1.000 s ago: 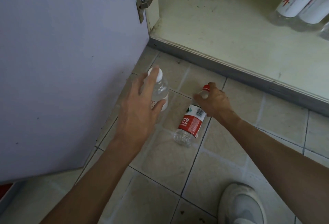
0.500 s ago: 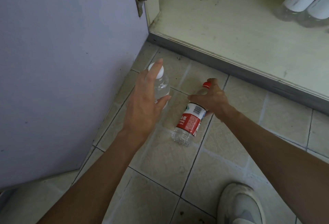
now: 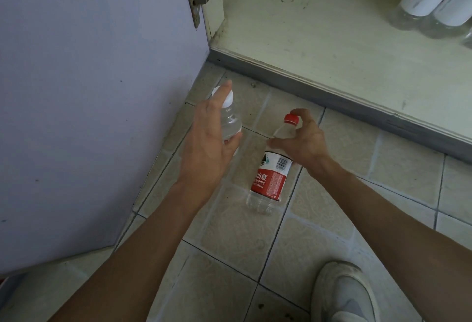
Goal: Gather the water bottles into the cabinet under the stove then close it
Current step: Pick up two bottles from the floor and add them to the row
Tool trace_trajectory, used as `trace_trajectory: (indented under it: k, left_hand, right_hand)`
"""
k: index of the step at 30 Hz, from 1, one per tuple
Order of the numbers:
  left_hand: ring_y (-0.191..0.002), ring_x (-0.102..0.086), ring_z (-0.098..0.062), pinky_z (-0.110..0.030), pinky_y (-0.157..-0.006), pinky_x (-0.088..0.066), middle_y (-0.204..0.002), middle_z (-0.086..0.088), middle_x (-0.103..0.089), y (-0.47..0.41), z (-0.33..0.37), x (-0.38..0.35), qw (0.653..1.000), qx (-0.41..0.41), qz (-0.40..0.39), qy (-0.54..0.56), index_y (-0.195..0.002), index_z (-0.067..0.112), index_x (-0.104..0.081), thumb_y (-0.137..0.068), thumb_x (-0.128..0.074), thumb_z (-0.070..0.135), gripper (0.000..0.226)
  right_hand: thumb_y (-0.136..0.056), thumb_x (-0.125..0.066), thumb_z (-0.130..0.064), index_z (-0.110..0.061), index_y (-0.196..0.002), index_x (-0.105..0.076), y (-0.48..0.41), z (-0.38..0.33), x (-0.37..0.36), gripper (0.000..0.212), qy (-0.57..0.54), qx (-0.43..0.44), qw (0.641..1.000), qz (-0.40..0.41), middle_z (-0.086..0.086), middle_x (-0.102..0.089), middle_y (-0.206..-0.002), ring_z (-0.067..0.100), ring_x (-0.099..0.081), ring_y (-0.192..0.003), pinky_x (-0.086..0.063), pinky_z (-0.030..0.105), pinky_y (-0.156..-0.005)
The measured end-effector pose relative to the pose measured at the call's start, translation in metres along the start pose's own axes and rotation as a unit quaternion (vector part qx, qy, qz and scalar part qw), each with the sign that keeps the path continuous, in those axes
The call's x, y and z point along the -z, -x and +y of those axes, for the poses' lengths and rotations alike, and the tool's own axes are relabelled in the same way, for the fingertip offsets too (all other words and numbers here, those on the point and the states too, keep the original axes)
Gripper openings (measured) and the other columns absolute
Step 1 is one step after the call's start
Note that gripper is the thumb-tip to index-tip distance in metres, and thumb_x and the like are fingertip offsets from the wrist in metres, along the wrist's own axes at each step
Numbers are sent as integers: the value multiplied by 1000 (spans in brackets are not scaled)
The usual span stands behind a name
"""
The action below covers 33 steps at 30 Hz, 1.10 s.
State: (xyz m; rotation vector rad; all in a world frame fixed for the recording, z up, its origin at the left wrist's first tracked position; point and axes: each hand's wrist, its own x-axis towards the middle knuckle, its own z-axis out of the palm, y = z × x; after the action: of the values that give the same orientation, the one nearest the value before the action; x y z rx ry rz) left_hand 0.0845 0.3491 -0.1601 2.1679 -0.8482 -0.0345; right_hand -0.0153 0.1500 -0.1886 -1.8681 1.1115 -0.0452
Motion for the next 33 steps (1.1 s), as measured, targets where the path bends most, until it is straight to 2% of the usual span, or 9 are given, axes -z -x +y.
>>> trace_trajectory:
  k: [2,5,8,13,16,20,25,29,33]
  left_hand:
    - [-127,-34,12,5,-100,-32,-157,-7,-48,-2,3,0,1000,15,-2,-6,-171,35,-28,-93,-89,10,102]
    - [-131,-37,5,-21,-111,-41,-160,-4,-45,-6,6,-1,999,28,-16,-18,-172,39,-23,-95,-87,13,103]
    - [-132,-42,0,-35,-112,-49,-160,-3,-45,-11,9,-1,999,42,-28,3,-172,43,-23,-94,-87,9,107]
    - [-137,-37,2,-36,-113,-44,-165,-6,-44,-14,17,1,998,16,-59,1,-171,40,-26,-94,-88,8,104]
    - [-142,-44,-5,-42,-118,-48,-164,-5,-45,-16,37,3,997,-6,-77,13,-171,34,-30,-92,-90,9,102]
    - [-146,-51,-19,-46,-122,-48,-162,-5,-49,-26,82,-4,992,-64,-104,37,-169,32,-31,-92,-91,11,100]
    - [-134,-56,-12,-30,-109,-50,-150,1,-54,-45,152,-30,980,-134,-132,71,-166,45,-26,-92,-91,13,104]
    - [-128,-62,-17,-45,-108,-57,-144,3,-59,-58,214,-65,967,-174,-145,117,-160,51,-28,-87,-94,9,107]
    - [-123,-64,-17,-48,-104,-59,-149,8,-59,-65,273,-108,944,-231,-173,162,-164,41,-32,-85,-92,6,105]
  right_hand:
    - [-70,-101,-28,-35,-145,-47,8,-3,1,93,-11,45,999,10,-3,-64,-121,21,-68,-105,-63,39,-74]
    - [-75,-99,-25,-35,-150,-45,23,-11,8,92,-36,107,993,22,-7,-63,-126,14,-63,-108,-50,20,-65]
    - [-79,-96,-21,-38,-149,-45,41,-15,17,88,-67,155,984,49,-23,-59,-112,4,-66,-93,-51,15,-63]
    - [-80,-96,-21,-40,-147,-47,68,-11,33,85,-67,236,965,92,-40,-51,-123,2,-62,-113,-58,28,-95]
    - [-80,-96,-18,-29,-152,-50,75,-4,52,86,-60,289,945,139,-23,-59,-140,4,-61,-125,-56,34,-108]
    - [-77,-95,-16,-24,-151,-51,76,1,91,86,-75,308,928,194,-8,-62,-144,16,-64,-128,-58,45,-105]
    - [-79,-94,-17,-24,-152,-52,84,20,157,85,-86,316,905,271,-1,-64,-137,23,-68,-119,-61,50,-95]
    - [-76,-95,-18,-22,-151,-53,90,42,224,86,-77,305,880,356,-3,-65,-138,22,-66,-125,-60,51,-100]
    - [-74,-94,-16,-15,-150,-55,98,63,292,85,-17,300,856,421,-2,-66,-140,20,-65,-128,-56,46,-107]
